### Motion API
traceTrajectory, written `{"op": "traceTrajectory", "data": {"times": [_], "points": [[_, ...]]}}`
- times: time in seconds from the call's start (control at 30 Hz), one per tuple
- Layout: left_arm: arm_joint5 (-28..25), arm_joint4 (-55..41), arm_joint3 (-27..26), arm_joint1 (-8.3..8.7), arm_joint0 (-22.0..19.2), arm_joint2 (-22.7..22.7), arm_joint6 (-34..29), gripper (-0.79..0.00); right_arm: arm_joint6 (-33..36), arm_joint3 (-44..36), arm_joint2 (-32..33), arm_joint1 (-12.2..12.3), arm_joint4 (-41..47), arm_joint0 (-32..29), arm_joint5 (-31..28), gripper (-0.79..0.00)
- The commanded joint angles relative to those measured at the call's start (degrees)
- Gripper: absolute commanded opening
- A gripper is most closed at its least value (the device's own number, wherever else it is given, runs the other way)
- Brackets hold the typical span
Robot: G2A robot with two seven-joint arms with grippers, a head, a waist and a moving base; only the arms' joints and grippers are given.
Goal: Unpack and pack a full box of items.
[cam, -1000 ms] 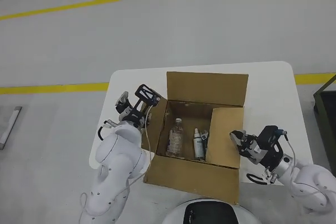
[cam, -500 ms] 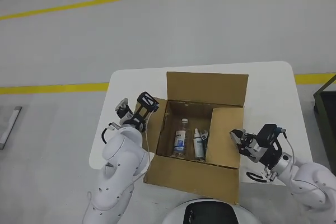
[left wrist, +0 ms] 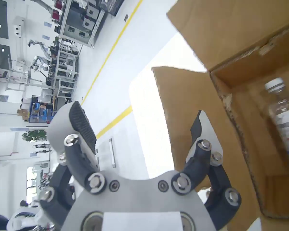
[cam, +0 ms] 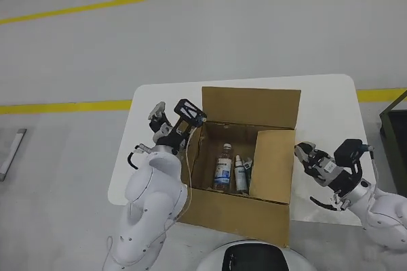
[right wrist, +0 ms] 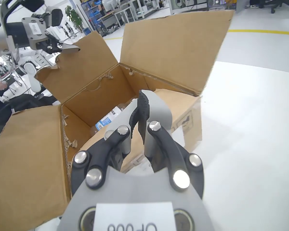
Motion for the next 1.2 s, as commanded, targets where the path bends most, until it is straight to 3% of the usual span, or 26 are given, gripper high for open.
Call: {"op": "traceTrajectory", "data": {"times": [0.0,0.13,0.33,0.6,0.97,1.17], "points": [[0.74,-2.78,-0.84,-0.44,-0.53,1.14,1.18,0.000,-0.26,0.03,1.40,0.04,0.64,-0.38,0.65,-0.785],[5.02,-17.74,-1.40,-1.83,-0.98,2.70,5.32,0.000,-0.87,0.67,4.29,0.12,2.17,-1.50,1.82,-0.785],[7.72,-40.48,3.89,-3.87,-2.78,6.26,9.48,0.000,-2.04,2.04,7.05,0.09,2.37,-3.63,3.91,-0.785],[9.57,-60.69,13.42,-5.59,-4.28,9.25,6.27,0.000,-3.41,2.69,6.81,-0.20,1.21,-6.34,5.32,-0.785],[8.96,-62.36,14.70,-5.64,-4.51,9.37,5.20,0.000,-3.63,2.15,3.98,-0.55,-2.17,-7.67,5.30,-0.785],[12.09,-63.42,15.20,-5.43,-1.30,8.53,6.46,0.000,-3.53,2.42,1.65,-0.76,-4.43,-6.99,5.48,-0.785]]}}
